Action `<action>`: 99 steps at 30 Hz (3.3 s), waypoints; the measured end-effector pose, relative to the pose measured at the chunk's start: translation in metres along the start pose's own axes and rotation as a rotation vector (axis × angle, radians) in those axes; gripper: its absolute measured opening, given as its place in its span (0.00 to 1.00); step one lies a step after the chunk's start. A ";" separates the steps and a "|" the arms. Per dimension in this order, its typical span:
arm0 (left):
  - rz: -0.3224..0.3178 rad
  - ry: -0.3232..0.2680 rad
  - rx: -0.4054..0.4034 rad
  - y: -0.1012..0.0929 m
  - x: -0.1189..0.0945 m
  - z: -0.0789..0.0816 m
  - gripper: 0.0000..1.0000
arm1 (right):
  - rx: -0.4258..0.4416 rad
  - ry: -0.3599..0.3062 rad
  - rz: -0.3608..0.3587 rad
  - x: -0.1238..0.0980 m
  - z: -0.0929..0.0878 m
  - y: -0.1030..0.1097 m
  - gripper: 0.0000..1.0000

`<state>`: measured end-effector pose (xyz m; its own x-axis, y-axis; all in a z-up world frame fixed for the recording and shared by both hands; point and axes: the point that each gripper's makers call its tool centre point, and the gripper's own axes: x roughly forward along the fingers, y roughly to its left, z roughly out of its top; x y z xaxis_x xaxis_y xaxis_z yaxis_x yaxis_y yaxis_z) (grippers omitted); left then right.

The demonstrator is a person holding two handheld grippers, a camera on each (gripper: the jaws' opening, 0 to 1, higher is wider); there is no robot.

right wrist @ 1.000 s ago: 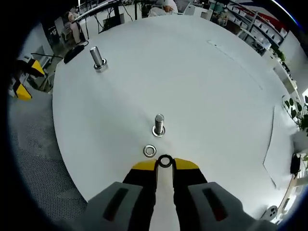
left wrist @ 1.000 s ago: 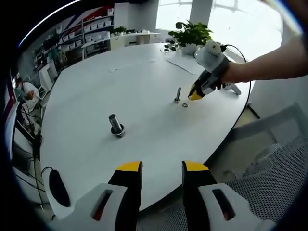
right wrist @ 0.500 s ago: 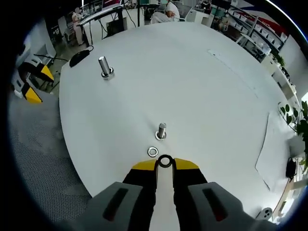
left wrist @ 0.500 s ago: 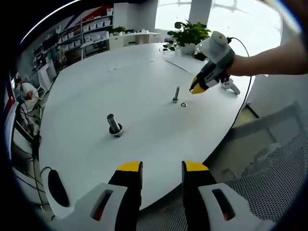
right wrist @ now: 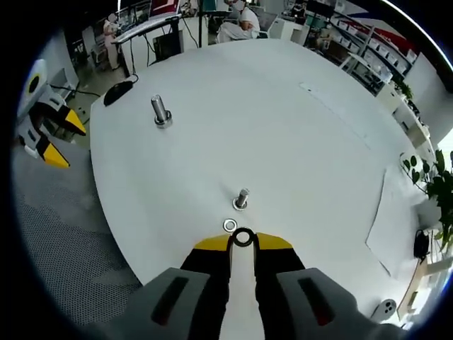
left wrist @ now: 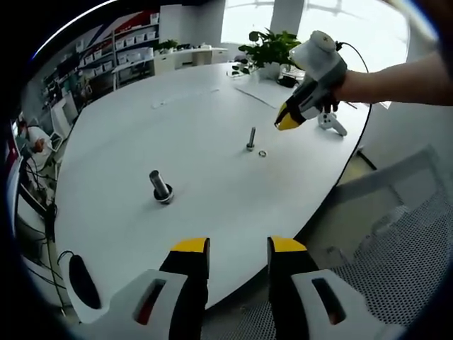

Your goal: Place the washer onto the threaded stud by aligning its center hole with the stud, sliding it down to the base, and recovering from edge contact or off-axis alignment until the washer reaches the visible bottom stop.

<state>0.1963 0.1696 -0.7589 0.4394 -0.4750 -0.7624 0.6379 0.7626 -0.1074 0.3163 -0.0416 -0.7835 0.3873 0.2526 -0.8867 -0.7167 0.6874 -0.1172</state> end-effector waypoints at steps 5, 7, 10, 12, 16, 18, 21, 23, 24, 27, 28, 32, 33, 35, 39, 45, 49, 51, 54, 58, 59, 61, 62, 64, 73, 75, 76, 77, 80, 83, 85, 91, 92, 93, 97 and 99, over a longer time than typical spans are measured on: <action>-0.006 -0.001 0.006 -0.002 0.000 0.000 0.31 | -0.044 0.014 -0.009 -0.002 0.007 -0.002 0.13; -0.009 -0.008 0.000 -0.002 0.000 0.002 0.31 | -0.043 0.007 -0.013 -0.004 0.012 -0.004 0.13; -0.008 -0.011 -0.006 -0.002 -0.001 0.002 0.30 | -0.061 0.008 -0.018 -0.006 0.018 -0.005 0.13; -0.008 -0.009 0.001 -0.002 -0.001 0.002 0.30 | -0.073 0.012 -0.019 -0.006 0.022 -0.007 0.13; -0.002 -0.018 -0.003 0.000 -0.002 0.004 0.31 | -0.079 0.003 -0.022 -0.007 0.030 -0.010 0.13; 0.008 -0.018 0.001 0.002 -0.002 0.004 0.31 | -0.086 0.004 -0.022 -0.006 0.033 -0.012 0.13; 0.001 -0.022 0.000 0.001 -0.002 0.005 0.31 | -0.101 0.012 -0.022 -0.004 0.035 -0.014 0.13; -0.007 -0.022 0.000 -0.001 -0.002 0.005 0.31 | -0.109 0.022 -0.021 -0.003 0.034 -0.015 0.13; -0.011 -0.020 -0.001 -0.002 -0.002 0.004 0.31 | -0.113 0.026 -0.021 -0.002 0.034 -0.017 0.13; -0.018 -0.012 0.003 -0.004 -0.001 0.002 0.31 | -0.124 0.034 -0.021 0.002 0.033 -0.019 0.13; -0.020 -0.010 0.006 -0.005 0.000 0.002 0.31 | -0.131 0.041 -0.022 0.003 0.032 -0.020 0.13; -0.021 -0.009 0.004 -0.004 0.000 0.002 0.31 | -0.159 0.067 -0.013 0.009 0.026 -0.020 0.13; -0.019 -0.007 0.001 -0.003 0.000 0.002 0.31 | -0.158 0.064 -0.006 0.010 0.027 -0.019 0.13; -0.016 -0.005 0.001 -0.003 0.000 0.001 0.31 | -0.160 0.057 0.023 0.014 0.030 -0.012 0.13; -0.025 0.015 0.002 -0.005 0.002 -0.003 0.31 | -0.201 0.069 0.044 0.024 0.034 -0.003 0.13; -0.019 0.015 0.000 -0.004 0.001 -0.003 0.31 | -0.237 0.097 0.067 0.039 0.032 0.004 0.13; -0.013 0.017 -0.001 -0.002 0.001 -0.004 0.31 | -0.237 0.102 0.065 0.042 0.032 0.001 0.13; -0.013 0.016 -0.003 -0.002 0.001 -0.004 0.31 | -0.234 0.106 0.068 0.043 0.031 0.000 0.13; -0.010 0.021 -0.001 -0.001 0.001 -0.005 0.31 | -0.237 0.109 0.072 0.045 0.032 -0.001 0.13; -0.006 0.023 -0.002 -0.001 0.001 -0.005 0.31 | -0.244 0.120 0.082 0.050 0.029 -0.001 0.13; -0.006 0.024 -0.002 0.000 0.001 -0.006 0.31 | -0.248 0.127 0.084 0.051 0.028 0.000 0.13; -0.006 0.027 0.000 0.000 0.002 -0.006 0.30 | -0.256 0.129 0.088 0.054 0.027 0.000 0.13; -0.006 0.027 0.001 0.000 0.002 -0.006 0.30 | -0.253 0.132 0.089 0.055 0.025 -0.001 0.13; -0.006 0.031 0.002 -0.001 0.002 -0.007 0.30 | -0.249 0.132 0.091 0.059 0.023 -0.002 0.13; 0.010 0.049 0.005 0.003 0.002 -0.011 0.30 | -0.236 0.162 0.121 0.076 0.011 -0.003 0.14; 0.013 0.051 0.003 0.004 0.002 -0.012 0.30 | -0.232 0.174 0.128 0.079 0.006 -0.003 0.14; 0.013 0.052 0.002 0.004 0.003 -0.012 0.30 | -0.231 0.179 0.128 0.080 0.005 -0.004 0.14; 0.013 0.052 0.002 0.004 0.003 -0.012 0.30 | -0.231 0.180 0.129 0.081 0.003 -0.004 0.14; 0.015 0.055 0.001 0.005 0.003 -0.013 0.30 | -0.224 0.198 0.141 0.083 -0.002 -0.004 0.14; 0.015 0.060 0.003 0.005 0.003 -0.013 0.30 | -0.199 0.190 0.144 0.085 -0.001 -0.007 0.14; 0.016 0.060 0.001 0.005 0.003 -0.013 0.29 | -0.183 0.197 0.150 0.082 -0.001 -0.006 0.14; 0.015 0.066 0.001 0.005 0.004 -0.014 0.29 | -0.174 0.197 0.161 0.081 -0.004 -0.003 0.14; 0.014 0.065 0.001 0.004 0.004 -0.014 0.30 | -0.171 0.197 0.164 0.082 -0.004 -0.003 0.14; 0.011 0.062 -0.003 0.004 0.004 -0.014 0.30 | -0.170 0.197 0.165 0.082 -0.004 -0.003 0.14; 0.010 0.063 -0.004 0.003 0.004 -0.014 0.30 | -0.186 0.194 0.170 0.082 -0.005 0.000 0.15; 0.011 0.065 -0.004 0.004 0.004 -0.015 0.30 | -0.178 0.193 0.170 0.081 -0.005 -0.001 0.16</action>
<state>0.1911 0.1770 -0.7714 0.4042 -0.4375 -0.8032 0.6308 0.7693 -0.1016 0.3453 -0.0250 -0.8571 0.1479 0.2076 -0.9670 -0.8586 0.5123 -0.0214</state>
